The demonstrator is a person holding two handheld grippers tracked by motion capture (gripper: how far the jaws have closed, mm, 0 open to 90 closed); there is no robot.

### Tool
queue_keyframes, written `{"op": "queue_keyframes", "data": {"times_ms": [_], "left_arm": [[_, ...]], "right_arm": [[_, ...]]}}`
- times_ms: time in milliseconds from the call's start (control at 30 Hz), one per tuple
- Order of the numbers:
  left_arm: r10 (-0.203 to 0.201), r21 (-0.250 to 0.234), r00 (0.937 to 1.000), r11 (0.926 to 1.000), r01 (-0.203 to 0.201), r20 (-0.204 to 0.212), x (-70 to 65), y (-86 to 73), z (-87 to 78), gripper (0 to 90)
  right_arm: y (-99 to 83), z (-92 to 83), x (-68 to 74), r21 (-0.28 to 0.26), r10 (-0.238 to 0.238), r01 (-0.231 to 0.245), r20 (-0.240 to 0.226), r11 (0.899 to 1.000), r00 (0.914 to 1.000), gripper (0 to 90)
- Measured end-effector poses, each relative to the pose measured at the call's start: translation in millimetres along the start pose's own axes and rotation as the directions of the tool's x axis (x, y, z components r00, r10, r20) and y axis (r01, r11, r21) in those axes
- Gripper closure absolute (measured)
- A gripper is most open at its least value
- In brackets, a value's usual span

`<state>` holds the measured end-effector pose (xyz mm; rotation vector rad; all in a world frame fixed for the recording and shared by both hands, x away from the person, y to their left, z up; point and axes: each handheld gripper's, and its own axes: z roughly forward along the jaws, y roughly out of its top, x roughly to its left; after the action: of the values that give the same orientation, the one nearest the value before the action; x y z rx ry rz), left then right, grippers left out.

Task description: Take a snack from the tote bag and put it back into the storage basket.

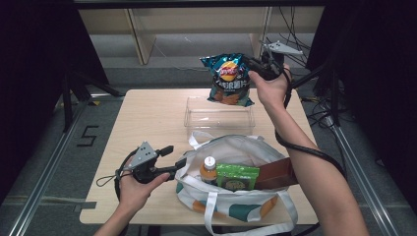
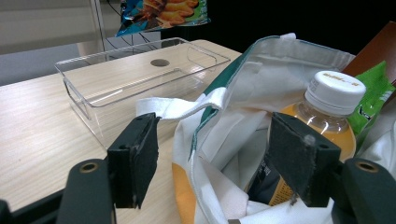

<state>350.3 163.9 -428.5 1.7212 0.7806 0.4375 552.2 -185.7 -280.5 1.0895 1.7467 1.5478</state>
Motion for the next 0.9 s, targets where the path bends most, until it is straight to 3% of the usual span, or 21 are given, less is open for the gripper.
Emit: {"op": "queue_keyframes", "data": {"times_ms": [900], "left_arm": [[0.003, 0.002, 1.0000, 1.0000, -0.003, 0.005, 0.4, -0.4, 0.7, 32.7]], "right_arm": [[-14.3, 18.1, -5.2, 0.068, 0.014, -0.015, 0.009, 0.998, 0.9999, 89.6]]}}
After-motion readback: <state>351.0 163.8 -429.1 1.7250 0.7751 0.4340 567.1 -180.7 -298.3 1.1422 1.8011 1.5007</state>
